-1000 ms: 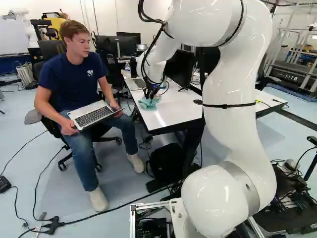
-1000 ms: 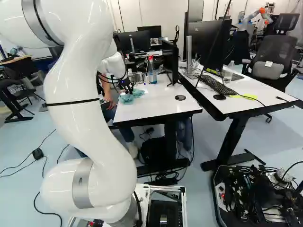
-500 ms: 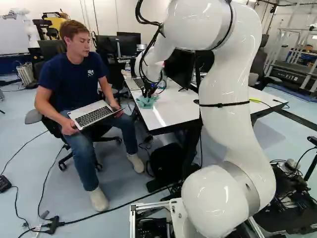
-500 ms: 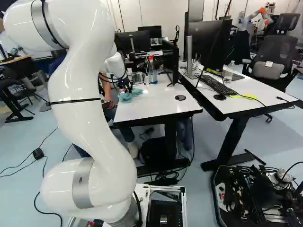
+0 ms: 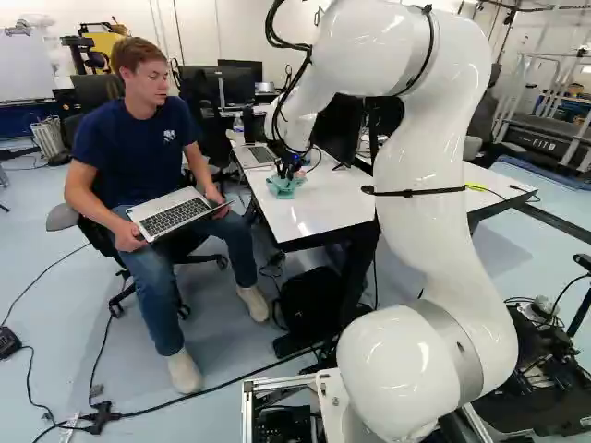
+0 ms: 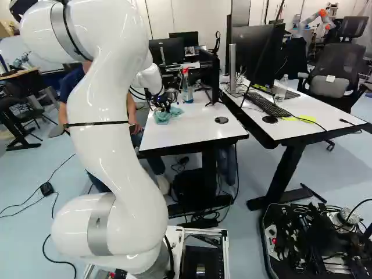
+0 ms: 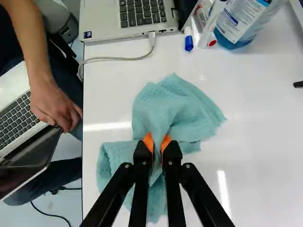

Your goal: Clean the table with the green towel

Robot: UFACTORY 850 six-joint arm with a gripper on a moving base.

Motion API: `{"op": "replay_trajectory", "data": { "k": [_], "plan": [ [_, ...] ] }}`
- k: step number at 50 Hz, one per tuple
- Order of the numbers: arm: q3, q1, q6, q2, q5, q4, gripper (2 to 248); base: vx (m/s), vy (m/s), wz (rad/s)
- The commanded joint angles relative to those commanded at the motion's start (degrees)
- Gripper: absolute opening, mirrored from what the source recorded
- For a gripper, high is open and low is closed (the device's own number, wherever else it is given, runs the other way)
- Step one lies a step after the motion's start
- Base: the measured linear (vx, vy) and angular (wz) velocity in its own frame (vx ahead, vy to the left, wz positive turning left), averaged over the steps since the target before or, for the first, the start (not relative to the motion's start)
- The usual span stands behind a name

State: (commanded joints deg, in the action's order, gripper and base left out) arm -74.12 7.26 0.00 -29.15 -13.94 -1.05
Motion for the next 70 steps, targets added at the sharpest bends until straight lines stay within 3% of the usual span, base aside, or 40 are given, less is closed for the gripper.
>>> {"op": "replay_trajectory", "data": {
  "k": [18, 40, 52, 70],
  "plan": [
    [4.7, -1.0, 0.0, 3.5, 0.0, 0.0, 39, 0.000, 0.000, 0.000],
    [9.3, 2.0, 0.0, 7.0, 0.0, 0.0, 39, 0.000, 0.000, 0.000],
    [8.2, 4.0, 0.0, 6.2, 0.0, 0.0, 39, 0.000, 0.000, 0.000],
    [3.0, 5.6, 0.0, 2.2, 0.0, 0.0, 39, 0.000, 0.000, 0.000]
  ]
}}
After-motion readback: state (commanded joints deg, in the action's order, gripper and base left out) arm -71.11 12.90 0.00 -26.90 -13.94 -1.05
